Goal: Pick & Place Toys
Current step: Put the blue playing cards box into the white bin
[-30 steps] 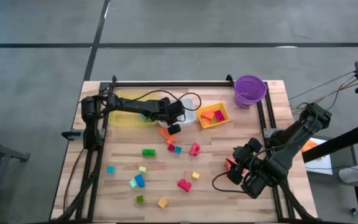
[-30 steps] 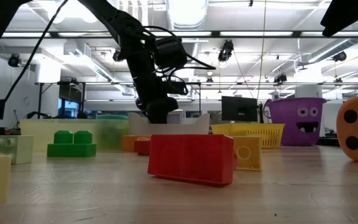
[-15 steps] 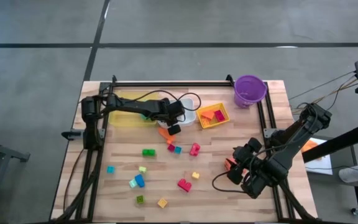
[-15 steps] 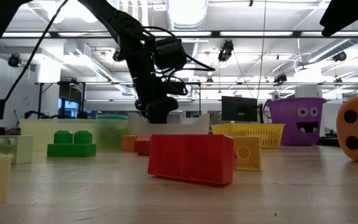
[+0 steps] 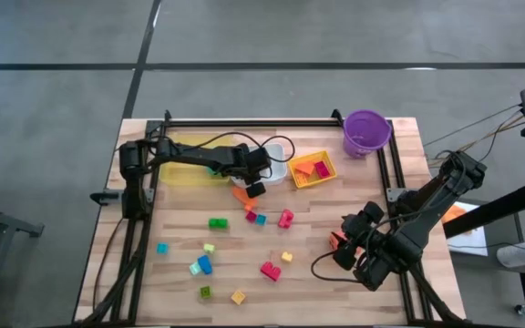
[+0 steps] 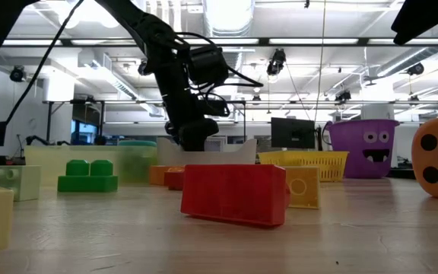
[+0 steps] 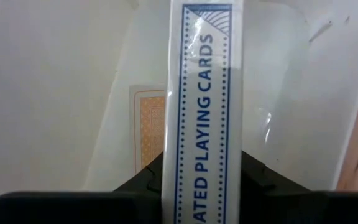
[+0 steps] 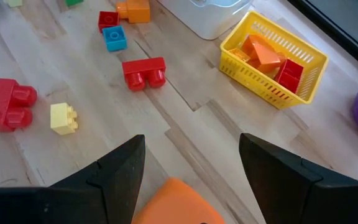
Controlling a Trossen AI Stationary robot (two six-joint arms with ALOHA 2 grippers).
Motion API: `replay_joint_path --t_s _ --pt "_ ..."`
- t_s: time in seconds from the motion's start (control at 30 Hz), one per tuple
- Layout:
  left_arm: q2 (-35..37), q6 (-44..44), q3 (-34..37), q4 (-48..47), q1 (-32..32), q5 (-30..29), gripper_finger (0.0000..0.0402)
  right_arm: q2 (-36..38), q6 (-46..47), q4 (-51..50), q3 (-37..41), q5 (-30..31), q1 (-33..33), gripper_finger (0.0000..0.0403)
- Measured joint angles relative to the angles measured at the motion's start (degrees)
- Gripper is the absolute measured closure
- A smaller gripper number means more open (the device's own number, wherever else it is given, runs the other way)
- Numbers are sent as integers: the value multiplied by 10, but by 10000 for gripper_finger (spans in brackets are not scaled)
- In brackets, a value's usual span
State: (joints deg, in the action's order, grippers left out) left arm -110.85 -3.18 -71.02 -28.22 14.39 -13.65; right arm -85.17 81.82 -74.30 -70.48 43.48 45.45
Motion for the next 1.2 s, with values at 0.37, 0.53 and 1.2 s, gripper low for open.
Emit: replay_joint_path --t_s 0.37,0.53,1.2 --pt "1 0 -3 -6 0 0 231 0 0 1 0 0 0 145" --pt "2 0 -5 -12 0 -3 152 0 0 1 0 0 0 145" --pt "6 2 -167 -235 -1 -2 113 0 0 1 0 -1 0 145"
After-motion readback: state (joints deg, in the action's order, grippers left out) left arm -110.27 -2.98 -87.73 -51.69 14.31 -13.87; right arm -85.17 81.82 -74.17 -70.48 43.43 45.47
